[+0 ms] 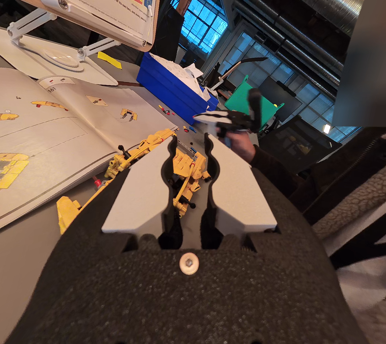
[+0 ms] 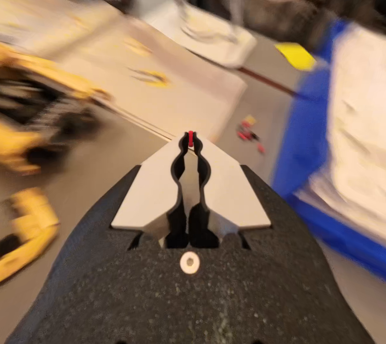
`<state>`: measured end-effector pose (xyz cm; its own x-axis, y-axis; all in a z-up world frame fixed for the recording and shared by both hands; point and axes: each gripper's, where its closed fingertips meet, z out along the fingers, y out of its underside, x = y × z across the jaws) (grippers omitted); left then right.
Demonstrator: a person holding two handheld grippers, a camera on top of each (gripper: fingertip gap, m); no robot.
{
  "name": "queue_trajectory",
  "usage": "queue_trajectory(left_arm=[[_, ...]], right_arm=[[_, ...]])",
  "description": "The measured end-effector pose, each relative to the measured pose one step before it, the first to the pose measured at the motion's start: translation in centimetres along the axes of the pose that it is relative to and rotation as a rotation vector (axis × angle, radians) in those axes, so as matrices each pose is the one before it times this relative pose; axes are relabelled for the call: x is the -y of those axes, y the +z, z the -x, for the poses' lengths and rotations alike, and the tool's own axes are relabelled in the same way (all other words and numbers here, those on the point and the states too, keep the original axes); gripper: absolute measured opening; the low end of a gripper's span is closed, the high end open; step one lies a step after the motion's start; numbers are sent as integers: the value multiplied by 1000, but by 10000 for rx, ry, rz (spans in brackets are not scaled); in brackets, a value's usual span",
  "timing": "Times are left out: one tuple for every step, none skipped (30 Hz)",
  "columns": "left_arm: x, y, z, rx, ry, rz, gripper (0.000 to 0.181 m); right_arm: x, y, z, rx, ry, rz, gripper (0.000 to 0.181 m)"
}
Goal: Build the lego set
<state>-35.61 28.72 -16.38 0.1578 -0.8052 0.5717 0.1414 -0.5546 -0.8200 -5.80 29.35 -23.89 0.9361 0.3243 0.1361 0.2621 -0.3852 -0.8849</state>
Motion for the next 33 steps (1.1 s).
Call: queue_trajectory(left_arm=[[8, -6, 21, 30, 29, 0, 26], [-29, 11, 21, 32, 36, 14, 26], [-62, 27, 25, 37, 49, 31, 26], [-68, 27, 12, 41, 65, 38, 26], [-84, 29, 7, 46, 75, 42, 26], [-68, 22, 7, 50, 83, 34, 26], [-57, 16, 17, 56, 84, 28, 26], [-62, 27, 27, 54, 75, 33, 25], [-57, 32, 14, 36, 60, 32, 25], [-48, 30, -7, 20, 41, 23, 25], [-48, 24, -13, 13, 26, 22, 25], [-33, 20, 1, 11, 22, 19, 26], [-34, 18, 40, 19, 20, 16, 25], [-34, 8, 45, 24, 15, 17, 26], [-19, 15, 45, 17, 6, 14, 26], [-10, 3, 36, 5, -8, 6, 26], [6, 11, 27, -4, -15, -2, 26], [-4, 11, 34, -3, -16, -1, 26], [-7, 5, 21, -3, -15, 4, 26], [-13, 12, 18, -5, -11, 7, 26], [-10, 9, 13, -1, -7, 8, 26], [-10, -1, 18, 4, 0, 5, 26], [-15, 7, 17, 7, 6, 4, 26], [-9, -5, 21, 11, 9, 7, 25], [-18, 6, 33, 12, 7, 10, 26], [-26, 12, 19, 10, 7, 11, 26], [-22, -10, -9, 8, 24, 17, 26], [-47, -5, -46, 10, 70, 29, 25], [-69, 0, -30, 33, 107, 36, 24], [-76, 17, -56, 42, 125, 39, 24], [-48, 39, -109, 17, 133, 29, 24], [-41, 61, -164, -11, 128, 22, 24], [-69, 76, -168, -24, 116, 37, 23]], right_arm=[[1847, -659, 3549, 1684, -349, -867, 4], [1413, -162, 3818, 1689, -341, -559, 4], [830, 448, 3434, 1428, -241, -213, 4], [380, 901, 3196, 1354, -50, 35, 4], [63, 1181, 3159, 1466, 140, 201, 4], [-252, 1380, 2668, 1254, 312, 392, 4], [-550, 1462, 1901, 874, 224, 563, 4], [-734, 1473, 925, 309, 66, 637, 4], [-726, 1411, 361, -42, -142, 620, 4], [-639, 1282, 351, -79, -256, 604, 4], [-527, 1091, 424, -33, -299, 578, 4], [-372, 848, 208, -119, -301, 499, 4], [-73, 589, 164, -89, -254, 243, 4], [-5, 363, 126, -34, -146, 115, 4], [-199, 200, 25, -17, -75, 177, 4], [-342, 96, -240, -164, -69, 181, 4], [-408, 73, -204, -135, -92, 142, 4], [-419, 114, -124, -73, -49, 138, 4], [-381, 125, -99, -47, 0, 146, 4], [-45, 48, 9, 18, 15, -9, 4], [81, -22, 55, 40, 6, -49, 4], [-89, 22, -49, -17, -5, 64, 4], [-20, 28, -10, 14, 9, -11, 4], [-7, -9, 14, 42, 40, -21, 4], [118, -144, -14, 33, 77, -117, 5], [266, -475, -283, -133, 127, -258, 9], [314, -892, -383, -172, 183, -361, 11], [264, -1232, -446, -208, 301, -412, 11], [172, -1341, -228, -77, 364, -404, 11], [-71, -1193, 297, 142, 392, -258, 11], [-623, -776, 732, 251, 350, 99, 11], [-1285, -231, 769, 123, 233, 551, 10], [-1521, 231, 574, -88, 107, 760, 10]])
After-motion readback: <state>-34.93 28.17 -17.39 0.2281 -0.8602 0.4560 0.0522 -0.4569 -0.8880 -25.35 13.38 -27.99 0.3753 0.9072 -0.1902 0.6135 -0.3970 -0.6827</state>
